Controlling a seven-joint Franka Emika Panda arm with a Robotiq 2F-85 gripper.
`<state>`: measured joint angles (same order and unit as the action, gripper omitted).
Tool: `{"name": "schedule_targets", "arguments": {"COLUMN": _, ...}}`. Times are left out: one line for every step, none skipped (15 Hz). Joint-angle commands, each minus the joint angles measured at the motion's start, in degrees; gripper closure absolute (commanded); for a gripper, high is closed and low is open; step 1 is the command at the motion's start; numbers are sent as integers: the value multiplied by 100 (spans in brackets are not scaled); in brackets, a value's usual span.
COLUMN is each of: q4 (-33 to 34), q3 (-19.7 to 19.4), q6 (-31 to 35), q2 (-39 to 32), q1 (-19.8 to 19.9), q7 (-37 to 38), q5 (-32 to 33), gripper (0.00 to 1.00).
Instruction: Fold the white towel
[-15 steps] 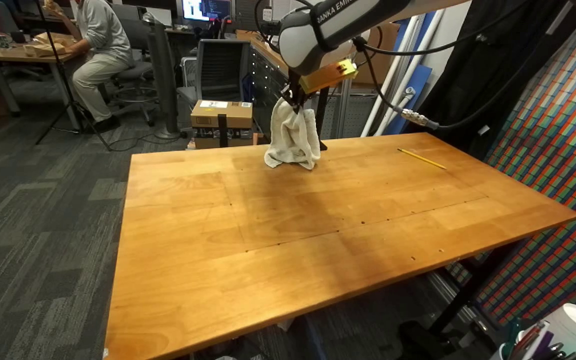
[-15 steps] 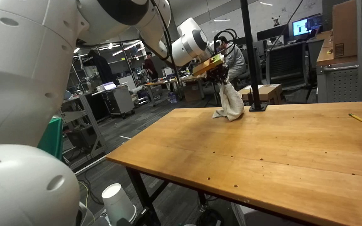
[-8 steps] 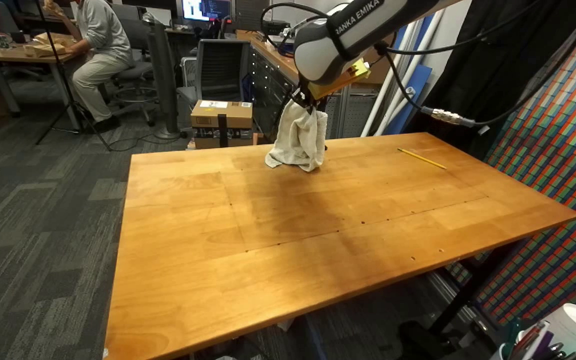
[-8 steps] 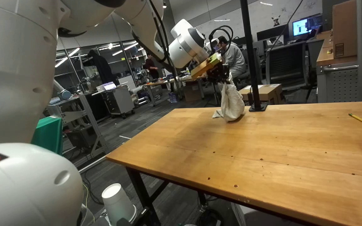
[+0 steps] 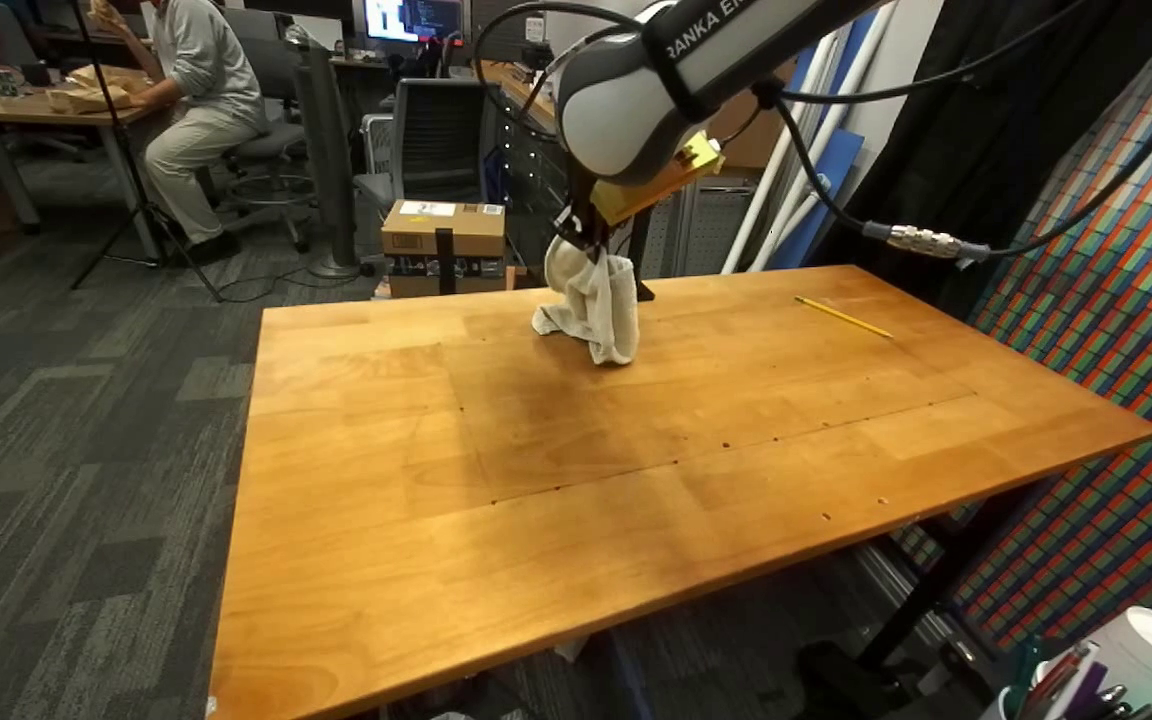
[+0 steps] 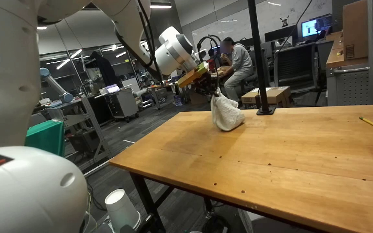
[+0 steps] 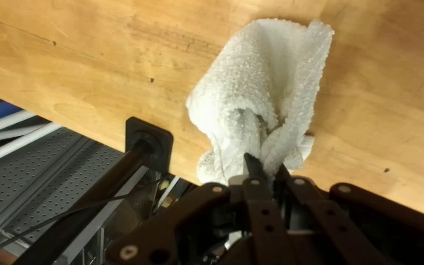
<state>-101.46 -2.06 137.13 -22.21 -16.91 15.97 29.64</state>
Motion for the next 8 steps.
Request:
{"name": "schedule_targets", "arguments": {"q4": -355, "q3": 243, "q6": -244, "q2": 122, "q1": -13, "q7": -160, "q5": -40, "gripper": 93}}
{"name": "schedule_targets", "arguments": {"q4": -391, "q3": 299, "q6": -303, "q2": 82, "q1": -3, "q7": -188, "q5": -70, "gripper": 93}}
{"name": "schedule_targets", "arguments": {"q4": -420, "q3": 336, "q6": -359, "q2": 35, "q1": 13, "q7": -210, "q5": -87, "gripper": 93}}
{"name": "schedule_targets", "arguments": {"q4": -442, "q3": 361, "q6": -410, "q2": -10, "q1": 40, "q7": -241, "q5": -112, "gripper": 93}}
{"name": "schedule_targets", "arguments": {"q4": -458, "q3": 374, "q6": -464, "q2": -42, "q1": 63, "q7": -267, "q5": -136, "gripper": 93}}
{"name": "schedule_targets", "arguments": {"q4": -461, "q3": 358, "q6": -500, "q2": -97, "q1": 96, "q7": -289, "q5": -154, "gripper": 93}}
{"name": "schedule_targets", "arguments": {"q4": -453, "q3": 352, "q6": -562, "q2": -128, "q1": 129, "q7": -316, "q5": -195, "gripper": 93}}
{"name": "schedule_targets", "arguments": {"q4": -447, "q3": 338, "q6": -596, "q2": -167, "q1": 183, "q7": -340, "q5": -257, "gripper": 93}}
